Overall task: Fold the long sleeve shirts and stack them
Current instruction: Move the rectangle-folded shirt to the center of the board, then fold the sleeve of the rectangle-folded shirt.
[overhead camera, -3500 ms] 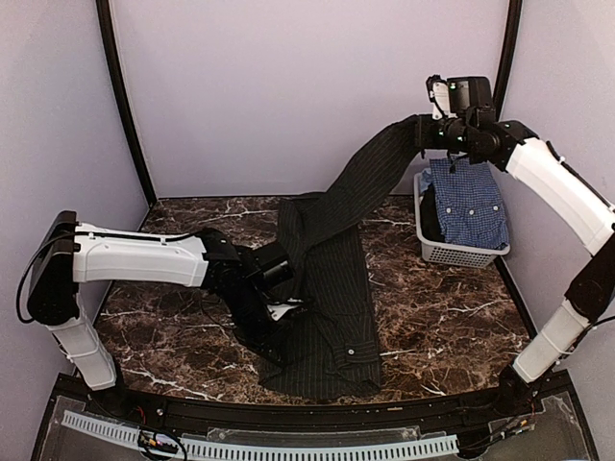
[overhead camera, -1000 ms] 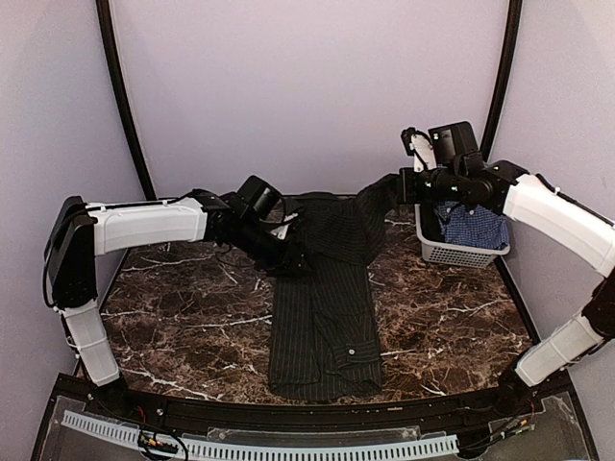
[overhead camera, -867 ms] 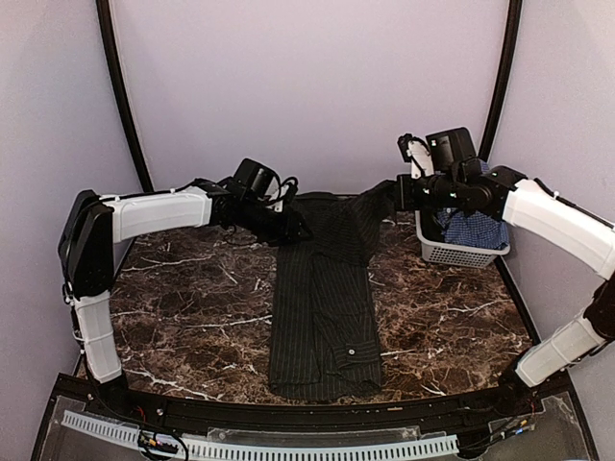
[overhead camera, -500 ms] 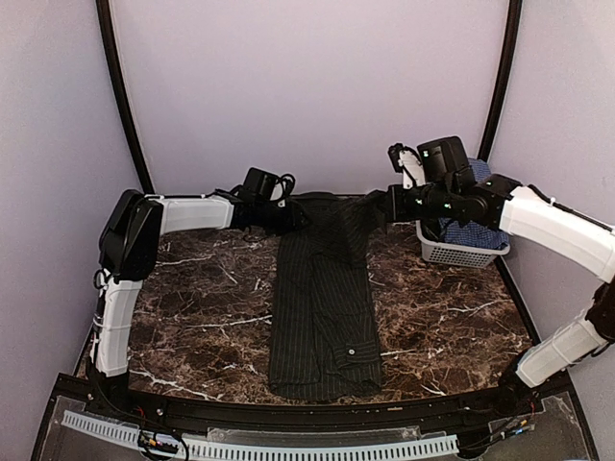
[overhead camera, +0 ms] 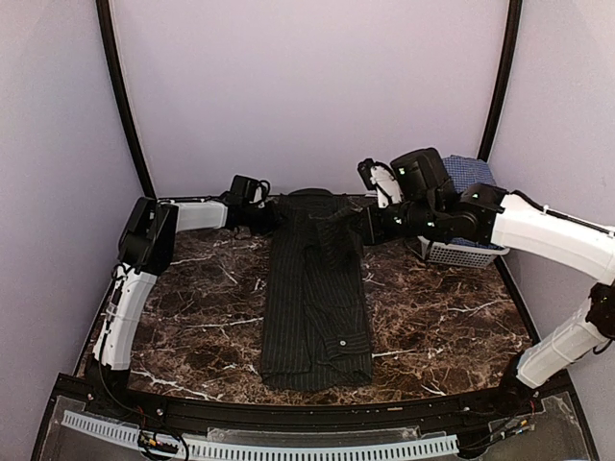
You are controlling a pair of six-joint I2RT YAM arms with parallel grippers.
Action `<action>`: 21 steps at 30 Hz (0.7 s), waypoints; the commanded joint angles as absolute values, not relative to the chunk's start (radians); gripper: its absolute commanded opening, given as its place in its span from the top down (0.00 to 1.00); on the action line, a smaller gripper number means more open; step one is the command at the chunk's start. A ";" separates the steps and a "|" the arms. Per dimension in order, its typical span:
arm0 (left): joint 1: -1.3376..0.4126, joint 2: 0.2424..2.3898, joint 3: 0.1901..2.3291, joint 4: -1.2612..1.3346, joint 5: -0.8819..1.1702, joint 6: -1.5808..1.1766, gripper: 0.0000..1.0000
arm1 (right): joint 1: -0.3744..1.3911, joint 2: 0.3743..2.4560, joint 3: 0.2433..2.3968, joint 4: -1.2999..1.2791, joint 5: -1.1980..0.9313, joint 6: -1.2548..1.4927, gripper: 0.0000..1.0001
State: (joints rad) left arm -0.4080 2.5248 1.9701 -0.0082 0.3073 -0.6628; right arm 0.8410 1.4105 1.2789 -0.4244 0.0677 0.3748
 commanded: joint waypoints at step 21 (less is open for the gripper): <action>-0.382 2.441 1.968 -0.082 0.394 -0.643 0.59 | 1.196 1.901 1.565 -0.693 0.126 0.383 0.94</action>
State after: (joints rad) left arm -0.3878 2.5206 1.9759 -0.0307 0.3588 -0.6693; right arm 1.1828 1.8694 1.5158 -0.6918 0.1505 0.3759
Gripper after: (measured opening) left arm 0.396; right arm 0.049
